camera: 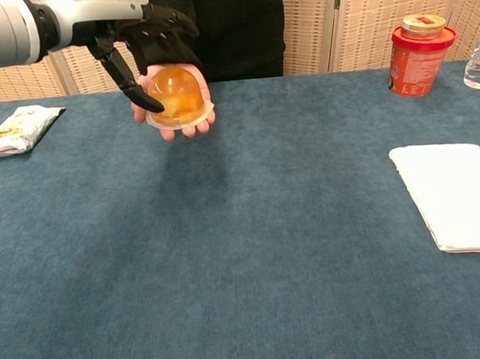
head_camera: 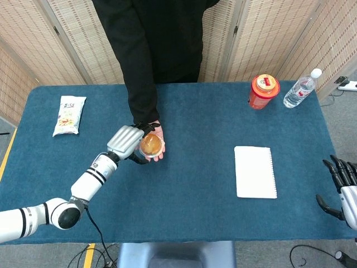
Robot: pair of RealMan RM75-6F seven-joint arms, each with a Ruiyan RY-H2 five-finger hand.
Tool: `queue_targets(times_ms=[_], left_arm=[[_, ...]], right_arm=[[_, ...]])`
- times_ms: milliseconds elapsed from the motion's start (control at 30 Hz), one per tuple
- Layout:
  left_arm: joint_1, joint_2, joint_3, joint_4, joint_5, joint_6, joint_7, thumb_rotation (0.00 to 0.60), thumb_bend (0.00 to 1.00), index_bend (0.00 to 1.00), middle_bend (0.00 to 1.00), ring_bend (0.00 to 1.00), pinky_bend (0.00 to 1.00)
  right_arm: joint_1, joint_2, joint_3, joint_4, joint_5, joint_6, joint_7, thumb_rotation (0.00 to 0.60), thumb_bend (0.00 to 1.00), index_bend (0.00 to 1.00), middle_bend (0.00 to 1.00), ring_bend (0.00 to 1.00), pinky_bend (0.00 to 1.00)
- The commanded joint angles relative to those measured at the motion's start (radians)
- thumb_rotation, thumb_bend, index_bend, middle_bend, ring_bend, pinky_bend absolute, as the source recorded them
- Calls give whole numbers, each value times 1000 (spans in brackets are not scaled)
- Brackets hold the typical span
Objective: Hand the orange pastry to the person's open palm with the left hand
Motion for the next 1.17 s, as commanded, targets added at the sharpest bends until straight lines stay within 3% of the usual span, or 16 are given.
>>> queue_targets(times_ms=[33,200,300,400,500,633,833,1167], left_arm=[[12,54,15,-123,-37,97,75,600,135,115,221,154,323],[133,151,101,-332,39,282,144,600,135,111,209,138,322],[292,182,243,-395,223,455,190,600,134,94,181,98,294],[463,160,380,-318,461,623,155,600,135,87,163,81,256],[612,112,450,-146,635,798,65,600,135,82,160,78,237],[748,37,453,82,699,959,-82,600,135,80,159,73,225],[840,-24,411,274,658,1000,-213,600,135,79,136,54,219],[872,22,375,219,627,919,-233,600,135,0,16,0,194]], right_arm=[[-3,0,-7,3,-7,1,1,600,265,0,0,0,0],[-4,3,-17,3,-23,1,-2,600,266,0,0,0,0],[-6,1,-25,2,-42,8,-8,600,266,0,0,0,0],[-4,-5,-27,3,-48,8,-23,600,266,0,0,0,0],[2,-18,-24,-1,-41,-1,-56,600,266,0,0,0,0],[20,-41,-16,-14,-6,-45,-122,600,265,0,0,0,0],[56,-80,15,-31,89,-117,-238,600,266,0,0,0,0],[80,-106,38,-33,160,-150,-300,600,266,0,0,0,0]])
